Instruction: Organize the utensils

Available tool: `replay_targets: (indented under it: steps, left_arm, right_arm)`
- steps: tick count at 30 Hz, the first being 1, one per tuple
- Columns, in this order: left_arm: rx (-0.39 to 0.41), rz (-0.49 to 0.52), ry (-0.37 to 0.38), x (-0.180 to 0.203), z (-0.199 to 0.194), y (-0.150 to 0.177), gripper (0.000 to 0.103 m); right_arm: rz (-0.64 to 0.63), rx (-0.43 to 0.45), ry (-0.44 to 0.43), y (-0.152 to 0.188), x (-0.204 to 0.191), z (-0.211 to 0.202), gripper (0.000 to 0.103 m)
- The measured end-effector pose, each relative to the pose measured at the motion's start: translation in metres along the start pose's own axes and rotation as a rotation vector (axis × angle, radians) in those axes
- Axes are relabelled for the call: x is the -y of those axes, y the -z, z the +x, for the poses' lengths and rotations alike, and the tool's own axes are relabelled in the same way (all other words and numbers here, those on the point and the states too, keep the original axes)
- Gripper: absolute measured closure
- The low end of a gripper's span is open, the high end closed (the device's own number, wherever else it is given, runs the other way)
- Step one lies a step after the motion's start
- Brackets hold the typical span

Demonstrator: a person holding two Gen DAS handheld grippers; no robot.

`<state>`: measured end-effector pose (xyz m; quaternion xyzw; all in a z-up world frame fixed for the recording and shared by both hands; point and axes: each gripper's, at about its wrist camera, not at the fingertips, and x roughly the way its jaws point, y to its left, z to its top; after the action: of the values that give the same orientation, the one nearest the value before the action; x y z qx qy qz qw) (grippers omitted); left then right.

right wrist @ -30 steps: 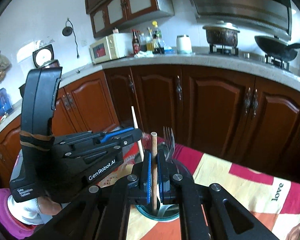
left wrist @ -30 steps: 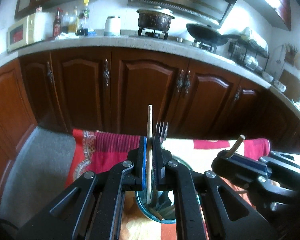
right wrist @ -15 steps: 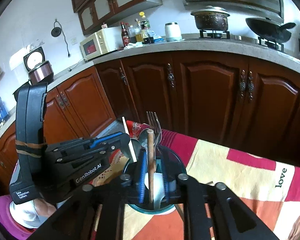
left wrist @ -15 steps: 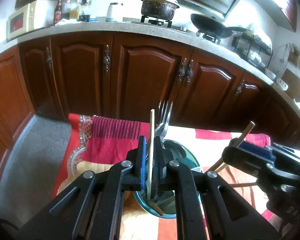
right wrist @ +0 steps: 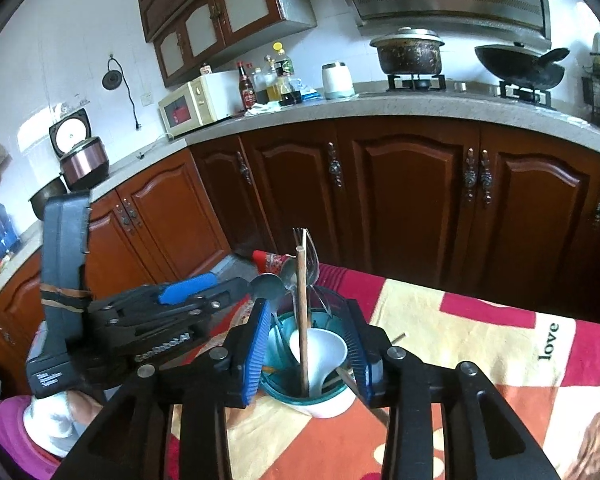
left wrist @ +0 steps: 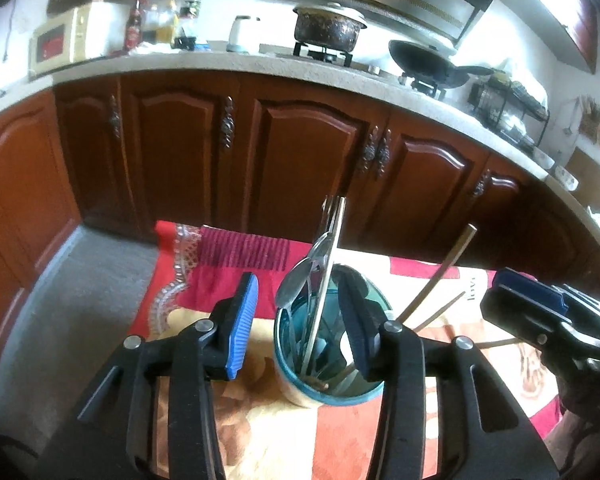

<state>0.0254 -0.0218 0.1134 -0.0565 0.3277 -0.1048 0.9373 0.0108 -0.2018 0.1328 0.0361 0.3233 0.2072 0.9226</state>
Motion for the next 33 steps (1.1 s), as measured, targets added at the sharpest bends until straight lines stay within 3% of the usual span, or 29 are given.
replay_targets:
  steps: [20,26,33]
  left_arm:
    - [0.037,0.054,-0.108,0.022,-0.054,0.044,0.062]
    - [0.048,0.062,-0.122,0.031,-0.065,0.048,0.062]
    - [0.049,0.063,-0.134,0.038,-0.074,0.055,0.062]
  right_arm:
    - [0.026,0.021,0.114,0.050,-0.016,-0.036,0.061]
    - [0.041,0.031,0.137,0.055,-0.016,-0.048,0.060]
    - [0.042,0.044,0.161,0.056,-0.020,-0.057,0.052]
